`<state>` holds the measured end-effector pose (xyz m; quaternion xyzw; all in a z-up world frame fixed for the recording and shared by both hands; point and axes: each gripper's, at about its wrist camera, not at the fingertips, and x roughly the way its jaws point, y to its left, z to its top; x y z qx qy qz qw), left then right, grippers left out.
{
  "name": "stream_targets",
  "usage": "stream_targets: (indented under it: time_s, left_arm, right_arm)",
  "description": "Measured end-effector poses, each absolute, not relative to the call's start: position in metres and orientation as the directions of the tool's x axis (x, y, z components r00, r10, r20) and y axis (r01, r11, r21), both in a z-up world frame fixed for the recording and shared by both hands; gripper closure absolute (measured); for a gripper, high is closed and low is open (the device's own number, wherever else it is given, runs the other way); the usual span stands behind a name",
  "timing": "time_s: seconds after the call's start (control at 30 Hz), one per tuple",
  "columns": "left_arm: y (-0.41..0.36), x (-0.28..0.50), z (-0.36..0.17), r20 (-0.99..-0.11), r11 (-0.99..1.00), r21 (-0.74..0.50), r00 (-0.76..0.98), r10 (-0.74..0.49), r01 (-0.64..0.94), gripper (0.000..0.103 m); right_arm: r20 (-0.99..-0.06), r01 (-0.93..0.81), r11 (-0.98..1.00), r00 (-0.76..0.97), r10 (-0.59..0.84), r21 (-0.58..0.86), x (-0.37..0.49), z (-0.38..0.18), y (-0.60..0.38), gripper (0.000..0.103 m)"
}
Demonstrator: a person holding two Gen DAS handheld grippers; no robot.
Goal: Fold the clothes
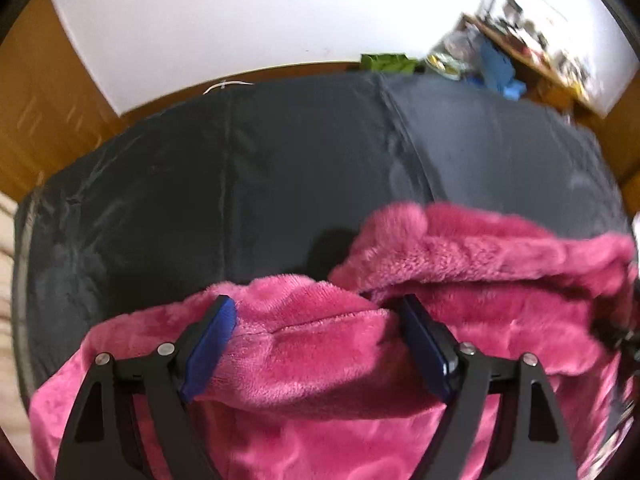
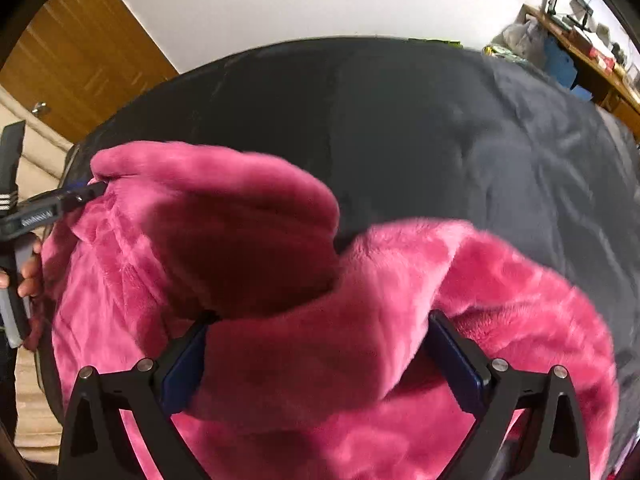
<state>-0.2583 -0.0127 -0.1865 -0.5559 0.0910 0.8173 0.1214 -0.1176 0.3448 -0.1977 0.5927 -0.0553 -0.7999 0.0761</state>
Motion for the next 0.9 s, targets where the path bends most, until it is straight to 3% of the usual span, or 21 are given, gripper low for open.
stream_targets:
  time_s: [0.13, 0.4, 0.5, 0.7, 0.73, 0.77, 0.8, 0.87, 0.9]
  left_arm:
    - [-0.002, -0.239, -0.187, -0.912, -0.935, 0.104, -0.408, 0.047, -0.340, 0.017]
    - [-0.001, -0.232, -0.190, -0.907, -0.943, 0.095, -0.419, 0.049, -0.317, 0.017]
    - [-0.001, -0.229, -0.191, -0.903, -0.943, 0.097, -0.426, 0.051, -0.318, 0.017]
    - [-0.006, -0.233, -0.190, -0.911, -0.945, 0.059, -0.404, 0.080, -0.321, 0.017]
    - [-0.008, -0.237, -0.188, -0.912, -0.946, 0.053, -0.402, 0.084, -0.318, 0.017]
    - [-0.010, -0.242, -0.186, -0.912, -0.948, 0.048, -0.401, 0.087, -0.315, 0.017]
    - [-0.011, -0.245, -0.183, -0.909, -0.950, 0.044, -0.407, 0.091, -0.310, 0.017]
    - [-0.008, -0.254, -0.173, -0.895, -0.955, 0.031, -0.433, 0.105, -0.295, 0.017]
    - [-0.003, -0.260, -0.170, -0.890, -0.958, 0.024, -0.442, 0.110, -0.287, 0.017]
  right_arm:
    - [-0.940, 0.120, -0.985, -0.304, -0.157, 0.126, -0.110, -0.198, 0.335, 0.001]
    - [-0.892, 0.201, -0.979, -0.448, -0.067, -0.027, -0.128, -0.152, 0.320, 0.001]
    - [-0.889, 0.217, -0.976, -0.447, -0.104, 0.005, -0.146, -0.143, 0.317, 0.001]
    - [-0.924, 0.193, -0.953, -0.260, -0.279, 0.234, -0.171, -0.179, 0.316, 0.002]
    - [-0.922, 0.199, -0.952, -0.266, -0.281, 0.233, -0.169, -0.178, 0.313, 0.011]
    - [-0.920, 0.201, -0.955, -0.282, -0.271, 0.220, -0.170, -0.175, 0.312, 0.030]
    - [-0.918, 0.204, -0.957, -0.298, -0.262, 0.207, -0.171, -0.173, 0.311, 0.038]
    - [-0.912, 0.208, -0.961, -0.330, -0.243, 0.181, -0.173, -0.168, 0.309, 0.066]
    - [-0.909, 0.210, -0.963, -0.346, -0.234, 0.168, -0.174, -0.165, 0.308, 0.067]
